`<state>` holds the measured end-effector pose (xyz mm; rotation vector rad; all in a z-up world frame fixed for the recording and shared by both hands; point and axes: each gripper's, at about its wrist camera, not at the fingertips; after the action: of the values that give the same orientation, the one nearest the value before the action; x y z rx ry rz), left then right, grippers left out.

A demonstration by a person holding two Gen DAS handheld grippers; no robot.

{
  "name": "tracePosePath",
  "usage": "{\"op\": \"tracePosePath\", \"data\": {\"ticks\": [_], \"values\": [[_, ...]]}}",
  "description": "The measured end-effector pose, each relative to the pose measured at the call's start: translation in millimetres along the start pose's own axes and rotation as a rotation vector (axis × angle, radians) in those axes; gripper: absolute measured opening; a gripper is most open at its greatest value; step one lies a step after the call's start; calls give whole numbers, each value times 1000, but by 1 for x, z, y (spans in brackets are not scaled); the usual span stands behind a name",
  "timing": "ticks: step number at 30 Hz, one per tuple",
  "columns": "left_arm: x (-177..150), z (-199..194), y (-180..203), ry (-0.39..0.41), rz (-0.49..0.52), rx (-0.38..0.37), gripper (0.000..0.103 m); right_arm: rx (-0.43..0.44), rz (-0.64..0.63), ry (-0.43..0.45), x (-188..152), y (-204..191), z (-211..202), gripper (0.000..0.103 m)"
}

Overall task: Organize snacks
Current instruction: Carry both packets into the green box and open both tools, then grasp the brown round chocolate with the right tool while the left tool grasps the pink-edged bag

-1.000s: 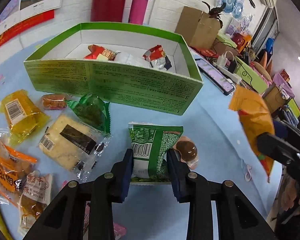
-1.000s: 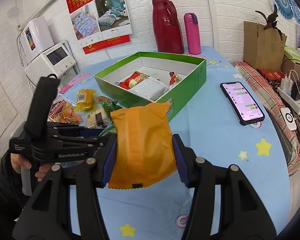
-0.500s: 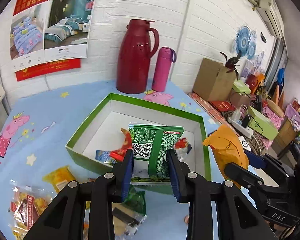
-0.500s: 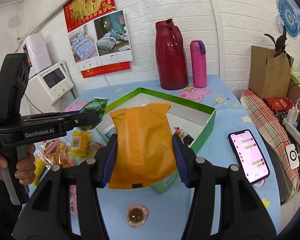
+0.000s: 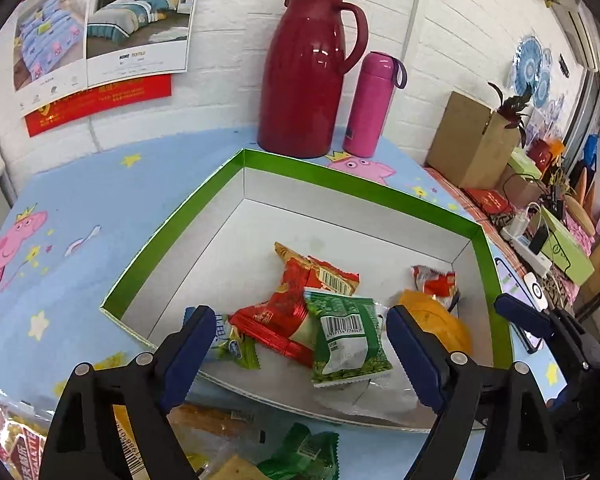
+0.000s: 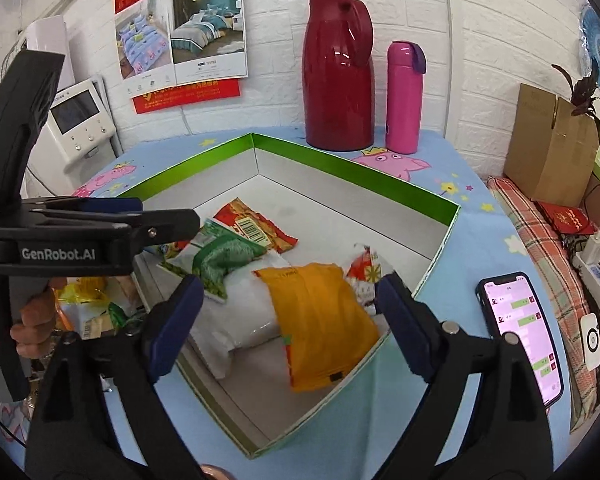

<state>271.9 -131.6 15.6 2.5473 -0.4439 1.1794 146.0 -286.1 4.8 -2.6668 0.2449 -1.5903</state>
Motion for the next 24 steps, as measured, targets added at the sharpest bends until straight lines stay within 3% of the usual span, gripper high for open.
{"op": "tracePosePath", "data": {"ticks": [5, 13, 20, 24], "values": [[1, -22, -4, 30, -4, 9, 89, -8, 14, 26, 8, -1, -20, 91], [-4, -110, 3, 102, 8, -20, 89, 49, 32, 138, 18, -26, -95, 98], [-45, -175, -10, 106, -27, 10, 89, 109, 47, 147, -2, -48, -143, 98], [-83, -190, -21, 91, -27, 36, 89, 120, 60, 104, -25, -53, -153, 98]]}}
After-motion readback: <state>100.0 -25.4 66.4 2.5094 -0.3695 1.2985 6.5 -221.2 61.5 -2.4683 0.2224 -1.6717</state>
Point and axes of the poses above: each gripper's, at about its wrist camera, not at the fingertips, and z roughly the way its jaws point, y to its right, x to its top, and after that the axes turned 9 degrees about y, right-handed
